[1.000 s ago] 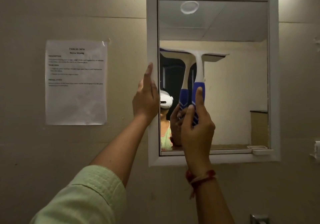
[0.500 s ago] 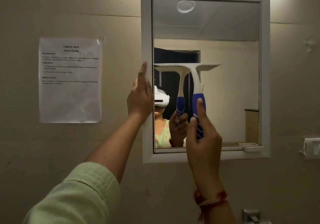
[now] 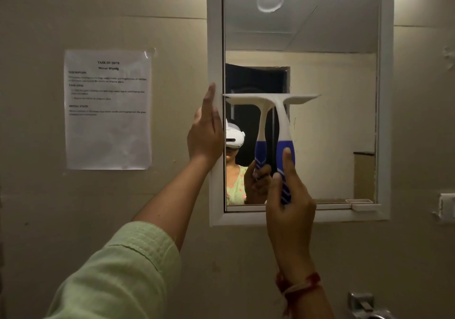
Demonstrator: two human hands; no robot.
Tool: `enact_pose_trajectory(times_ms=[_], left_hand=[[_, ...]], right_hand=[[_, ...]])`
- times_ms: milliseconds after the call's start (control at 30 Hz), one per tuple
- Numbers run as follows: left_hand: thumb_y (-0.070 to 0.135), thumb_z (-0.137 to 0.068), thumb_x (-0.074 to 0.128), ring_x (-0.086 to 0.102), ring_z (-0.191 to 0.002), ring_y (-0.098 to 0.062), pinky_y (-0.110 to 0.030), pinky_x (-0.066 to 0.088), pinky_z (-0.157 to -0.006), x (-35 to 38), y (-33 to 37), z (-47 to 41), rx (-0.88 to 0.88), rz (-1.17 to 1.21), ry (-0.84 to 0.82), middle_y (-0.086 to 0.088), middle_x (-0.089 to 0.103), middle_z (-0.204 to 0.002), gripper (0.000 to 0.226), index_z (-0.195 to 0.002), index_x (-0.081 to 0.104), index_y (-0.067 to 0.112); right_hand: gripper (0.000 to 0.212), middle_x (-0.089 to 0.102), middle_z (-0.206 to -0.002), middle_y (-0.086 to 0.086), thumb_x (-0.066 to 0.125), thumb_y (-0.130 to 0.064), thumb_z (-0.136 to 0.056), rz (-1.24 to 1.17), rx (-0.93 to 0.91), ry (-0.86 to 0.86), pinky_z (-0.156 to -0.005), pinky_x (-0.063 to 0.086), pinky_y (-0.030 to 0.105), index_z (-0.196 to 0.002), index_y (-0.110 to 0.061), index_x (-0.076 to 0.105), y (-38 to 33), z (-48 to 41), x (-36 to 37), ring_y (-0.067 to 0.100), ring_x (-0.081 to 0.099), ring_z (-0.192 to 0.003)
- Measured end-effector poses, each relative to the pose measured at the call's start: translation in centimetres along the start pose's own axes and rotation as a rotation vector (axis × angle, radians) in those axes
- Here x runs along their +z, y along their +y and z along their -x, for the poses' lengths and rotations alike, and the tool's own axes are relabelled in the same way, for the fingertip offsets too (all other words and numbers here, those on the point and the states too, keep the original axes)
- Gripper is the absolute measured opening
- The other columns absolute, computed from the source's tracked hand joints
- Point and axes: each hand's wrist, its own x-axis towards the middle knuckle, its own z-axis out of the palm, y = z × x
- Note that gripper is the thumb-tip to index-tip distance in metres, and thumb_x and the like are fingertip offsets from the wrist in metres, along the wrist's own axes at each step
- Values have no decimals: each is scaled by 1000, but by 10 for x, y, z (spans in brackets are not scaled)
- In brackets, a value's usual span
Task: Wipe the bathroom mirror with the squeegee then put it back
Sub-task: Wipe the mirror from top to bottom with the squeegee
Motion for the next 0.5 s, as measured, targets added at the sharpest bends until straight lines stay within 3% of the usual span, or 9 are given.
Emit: enact_pose_trajectory(times_ms=[267,433,500], left_hand=[[20,-102,26,41,-48,-8,-15,35,-47,2,-2,0,3,15,8,-13,49,-133,43,-145,22,24],[21,-101,26,43,-49,-9,-17,37,-47,1,-3,-1,13,15,17,-13,48,-136,43,-144,22,23],[21,-102,26,43,-49,-8,-12,37,-47,1,-3,-1,8,8,15,-12,45,-139,43,-144,22,24]], right_hand=[[52,57,-87,3,42,-27,-90,29,40,-51,-60,49,14,-139,-26,26,12,48,-1,9,53,-67],[47,55,-84,-14,39,-44,-90,-27,58,-19,-57,50,15,-134,-54,24,-7,18,-5,4,55,-69],[47,54,-87,-20,37,-48,-89,-13,46,-16,-60,51,14,-134,-54,24,-8,4,-6,3,56,-74]])
